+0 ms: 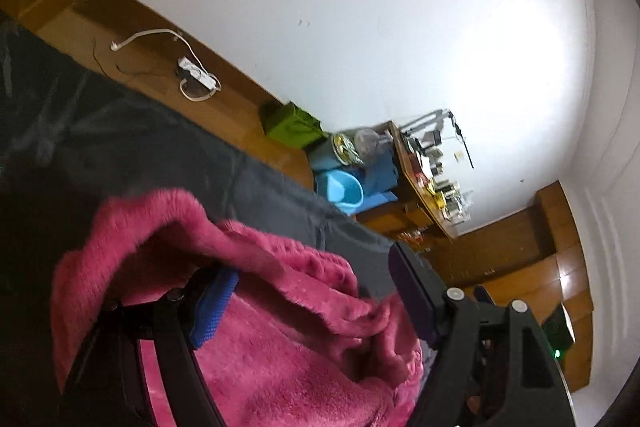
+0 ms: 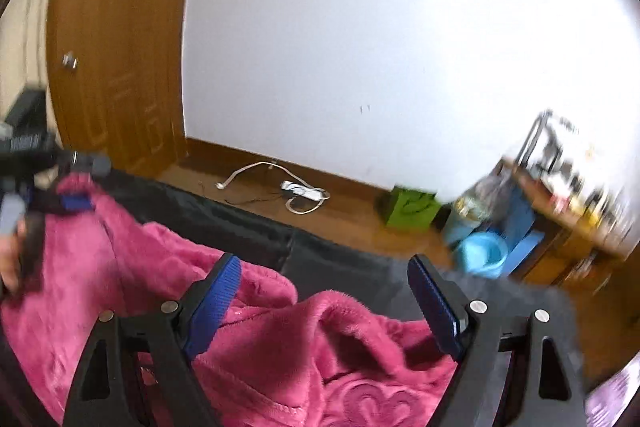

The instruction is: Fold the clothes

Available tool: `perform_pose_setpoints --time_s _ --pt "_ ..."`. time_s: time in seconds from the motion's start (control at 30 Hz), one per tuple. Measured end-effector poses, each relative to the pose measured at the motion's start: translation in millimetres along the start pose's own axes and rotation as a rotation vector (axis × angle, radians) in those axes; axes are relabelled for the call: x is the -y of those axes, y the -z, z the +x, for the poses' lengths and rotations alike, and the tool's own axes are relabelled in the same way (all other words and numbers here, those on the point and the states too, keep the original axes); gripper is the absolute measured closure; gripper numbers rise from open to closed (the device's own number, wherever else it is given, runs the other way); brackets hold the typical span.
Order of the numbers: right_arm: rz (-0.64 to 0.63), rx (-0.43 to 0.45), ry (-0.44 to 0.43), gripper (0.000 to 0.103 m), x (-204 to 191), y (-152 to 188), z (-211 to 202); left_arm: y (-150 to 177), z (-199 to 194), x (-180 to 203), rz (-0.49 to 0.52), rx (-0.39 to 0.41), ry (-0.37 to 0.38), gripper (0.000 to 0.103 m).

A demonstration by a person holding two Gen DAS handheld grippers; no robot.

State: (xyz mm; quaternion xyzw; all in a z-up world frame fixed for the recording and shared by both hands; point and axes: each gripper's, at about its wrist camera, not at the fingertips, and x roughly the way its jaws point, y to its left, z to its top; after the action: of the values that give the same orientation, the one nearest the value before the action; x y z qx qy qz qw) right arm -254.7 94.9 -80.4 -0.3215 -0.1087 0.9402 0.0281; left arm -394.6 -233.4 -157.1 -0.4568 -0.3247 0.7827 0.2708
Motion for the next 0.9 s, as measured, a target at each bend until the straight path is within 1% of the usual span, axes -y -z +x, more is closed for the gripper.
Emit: perform_pose_setpoints --time_s 0.13,0.27,0.3,0.4,0.43,0.47,0.5,0.57,0.7,0.77,0.83,0.87,0.9 --pt "0.037 -0.046 -0.087 0.016 -4.6 2.9 -2.6 1.5 -8.5 -5.6 -0.014 -0.005 -0.009 0.024" --pt "0.107 -0.114 -0.213 0.016 -11.1 3.2 3.6 9.5 -18.1 -4.2 0.005 -0.035 -0.021 0.024" --pt "0.141 -0.138 -0.269 0.016 -12.6 2.6 7.1 13.0 -21.7 -4.5 0.012 -0.046 -0.025 0.024" --pt "0.291 -0.234 -0.507 0.016 -21.7 1.8 27.1 25.8 -25.5 -7.1 0.014 -0.093 -0.042 0.024" --pt "0.330 -0.275 -0.573 0.016 -24.7 2.1 36.2 30.1 -26.6 -8.7 0.014 -0.111 -0.052 0.024" --pt "0.376 -0.322 -0.618 0.016 -28.6 3.2 46.9 34.4 -28.8 -8.5 0.038 -0.117 -0.081 0.024" --pt "0.408 -0.363 -0.634 0.016 -32.8 5.1 55.0 38.3 -30.6 -6.6 0.071 -0.119 -0.112 0.024" --pt "0.407 -0.441 -0.613 0.016 -44.6 8.2 71.0 46.2 -34.8 -3.4 0.134 -0.126 -0.159 0.024" --pt "0.361 -0.560 -0.570 0.016 -59.6 16.0 95.6 63.8 -46.5 -4.2 0.189 -0.155 -0.168 0.024" --pt "0.350 -0.601 -0.545 0.016 -63.7 20.3 113.5 70.6 -50.0 -5.9 0.202 -0.174 -0.169 0.024" --pt "0.347 -0.614 -0.521 0.016 -64.4 20.4 128.3 75.5 -52.0 -7.4 0.218 -0.189 -0.175 0.024" --pt "0.337 -0.587 -0.493 0.016 -63.2 16.4 130.8 77.8 -52.9 -8.1 0.227 -0.196 -0.178 0.024" --pt "0.320 -0.541 -0.455 0.016 -61.3 10.2 130.6 79.6 -52.8 -8.4 0.235 -0.201 -0.186 0.024"
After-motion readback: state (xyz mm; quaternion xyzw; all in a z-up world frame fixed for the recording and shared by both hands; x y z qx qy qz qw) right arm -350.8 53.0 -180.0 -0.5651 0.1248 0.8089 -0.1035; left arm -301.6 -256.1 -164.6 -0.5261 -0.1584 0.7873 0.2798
